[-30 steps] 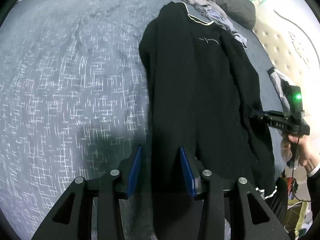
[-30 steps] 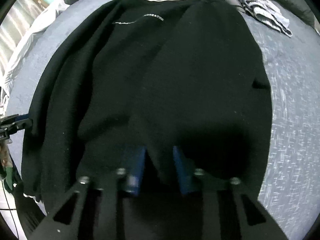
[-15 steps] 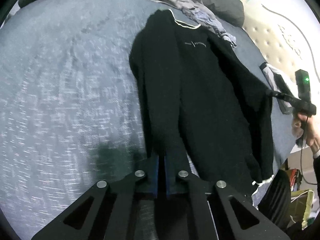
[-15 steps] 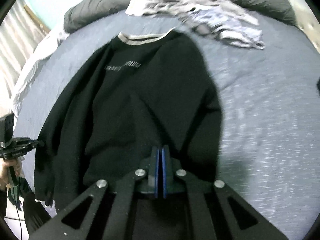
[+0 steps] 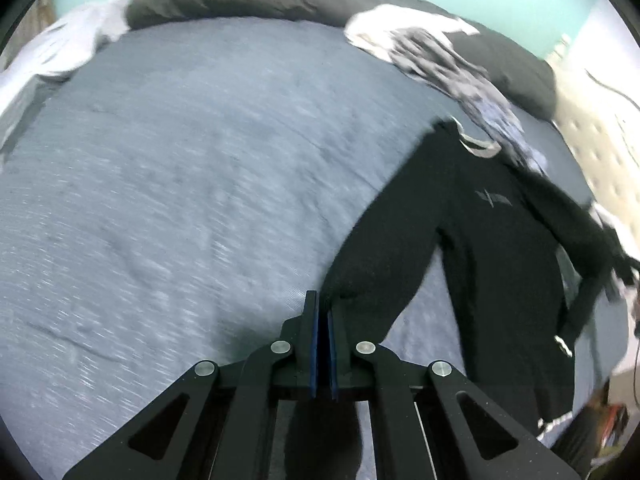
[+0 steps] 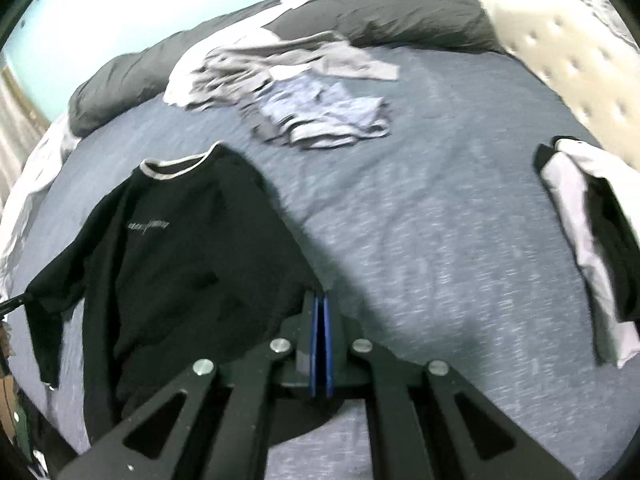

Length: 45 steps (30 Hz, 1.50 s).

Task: Fold clothes
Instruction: 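Drag the hoodie hem with both tools to spread the body and sleeves, then pull the white-trimmed hem with both tools to straighten the hoodie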

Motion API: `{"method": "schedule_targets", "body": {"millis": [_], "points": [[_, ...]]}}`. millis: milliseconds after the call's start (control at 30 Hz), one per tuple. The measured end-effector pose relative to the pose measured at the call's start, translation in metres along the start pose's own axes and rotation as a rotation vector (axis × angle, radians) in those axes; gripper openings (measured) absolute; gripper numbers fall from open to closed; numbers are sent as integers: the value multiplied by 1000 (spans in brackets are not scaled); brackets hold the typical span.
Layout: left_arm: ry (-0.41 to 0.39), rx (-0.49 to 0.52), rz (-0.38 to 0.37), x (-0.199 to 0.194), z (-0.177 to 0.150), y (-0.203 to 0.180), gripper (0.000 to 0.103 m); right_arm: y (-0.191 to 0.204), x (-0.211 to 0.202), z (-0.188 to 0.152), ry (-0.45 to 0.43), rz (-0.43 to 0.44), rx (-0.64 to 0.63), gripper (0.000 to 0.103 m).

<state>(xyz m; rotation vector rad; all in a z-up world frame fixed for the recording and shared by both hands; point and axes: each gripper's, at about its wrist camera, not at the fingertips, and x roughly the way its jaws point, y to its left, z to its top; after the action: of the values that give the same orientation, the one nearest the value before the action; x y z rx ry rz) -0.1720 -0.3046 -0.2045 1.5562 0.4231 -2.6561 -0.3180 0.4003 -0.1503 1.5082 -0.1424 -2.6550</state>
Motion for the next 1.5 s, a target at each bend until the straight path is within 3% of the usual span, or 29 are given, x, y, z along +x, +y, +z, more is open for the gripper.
{"method": "schedule_targets", "body": {"millis": [167, 267, 333, 433, 467, 533, 767, 833, 1100, 1167, 1267, 1500], "points": [[-22, -62, 61, 4, 24, 26, 4, -20, 2, 18, -14, -66, 11, 2], [-29, -97, 73, 7, 33, 33, 7, -29, 15, 23, 22, -65, 53, 3], [-46, -104, 75, 2, 33, 30, 16, -31, 22, 23, 45, -71, 70, 3], [-67, -109, 60, -7, 27, 19, 29, -32, 14, 21, 1, -88, 73, 8], [-65, -103, 42, -10, 23, 12, 33, -33, 10, 19, -16, -84, 81, 10], [-44, -67, 9, -11, 11, -8, 41, -34, 0, 16, -36, -48, 106, 29], [107, 45, -167, 10, -40, -95, 44, 2, -4, -16, 65, 101, 32, 34], [146, 93, -191, 19, -57, -125, 47, 17, 2, -34, 128, 159, 24, 51], [262, 183, -275, 39, -113, -205, 50, 72, 33, -107, 335, 214, -71, 51], [284, 196, -291, 41, -124, -218, 51, 78, 34, -119, 351, 216, -85, 51], [319, 189, -313, 46, -137, -228, 63, 83, 36, -134, 377, 226, -86, 52], [366, 213, -315, 52, -158, -243, 64, 90, 34, -156, 417, 243, -96, 54]]}}
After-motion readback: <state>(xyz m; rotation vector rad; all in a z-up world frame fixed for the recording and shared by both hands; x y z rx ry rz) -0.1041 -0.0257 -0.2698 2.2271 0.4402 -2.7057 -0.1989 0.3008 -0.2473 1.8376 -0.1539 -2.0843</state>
